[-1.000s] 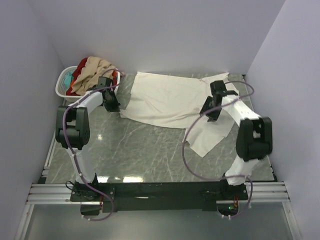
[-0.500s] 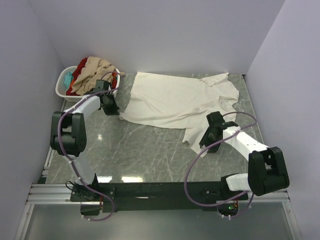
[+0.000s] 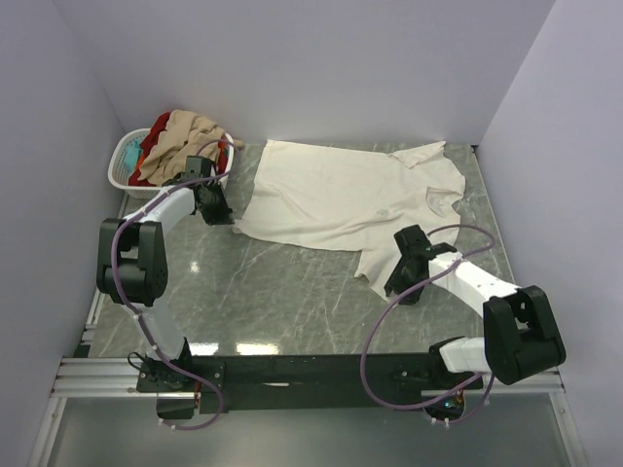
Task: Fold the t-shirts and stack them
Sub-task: Fold the tshirt
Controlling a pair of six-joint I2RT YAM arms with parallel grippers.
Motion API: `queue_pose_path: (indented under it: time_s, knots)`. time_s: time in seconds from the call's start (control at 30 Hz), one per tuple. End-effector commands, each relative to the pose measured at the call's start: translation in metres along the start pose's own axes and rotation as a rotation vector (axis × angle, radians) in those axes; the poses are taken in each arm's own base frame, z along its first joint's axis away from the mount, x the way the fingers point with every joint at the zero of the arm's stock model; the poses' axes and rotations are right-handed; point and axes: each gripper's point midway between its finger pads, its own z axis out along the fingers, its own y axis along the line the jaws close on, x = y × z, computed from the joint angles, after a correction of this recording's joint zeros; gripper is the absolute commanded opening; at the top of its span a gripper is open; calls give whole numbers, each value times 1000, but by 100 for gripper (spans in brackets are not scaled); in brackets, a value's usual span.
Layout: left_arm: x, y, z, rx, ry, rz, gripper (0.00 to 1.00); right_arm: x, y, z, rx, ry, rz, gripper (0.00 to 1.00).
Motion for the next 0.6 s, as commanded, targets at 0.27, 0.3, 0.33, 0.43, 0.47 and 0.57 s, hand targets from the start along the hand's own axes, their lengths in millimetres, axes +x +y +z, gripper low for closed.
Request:
queue_pose_path:
  time_s: [0.27, 0.3, 0.33, 0.43, 0.47, 0.57]
  knots:
    - [-9, -12, -14, 57, -45, 14, 0, 6, -12, -10, 15, -48, 41, 46]
    - [-8, -11, -12, 58, -40, 13, 0, 6, -12, -10, 12, -50, 43, 46]
    - [-8, -12, -12, 60, -37, 11, 0, 7, -12, -10, 14, -45, 41, 46]
    - [-8, -13, -11, 62, -34, 11, 0, 9, -14, -6, 28, -33, 37, 45]
    - [-9, -13, -11, 64, -35, 11, 0, 8, -14, -5, 30, -33, 38, 45]
    - [-11, -14, -11, 63, -37, 12, 0, 10, -15, -2, 38, -26, 36, 43]
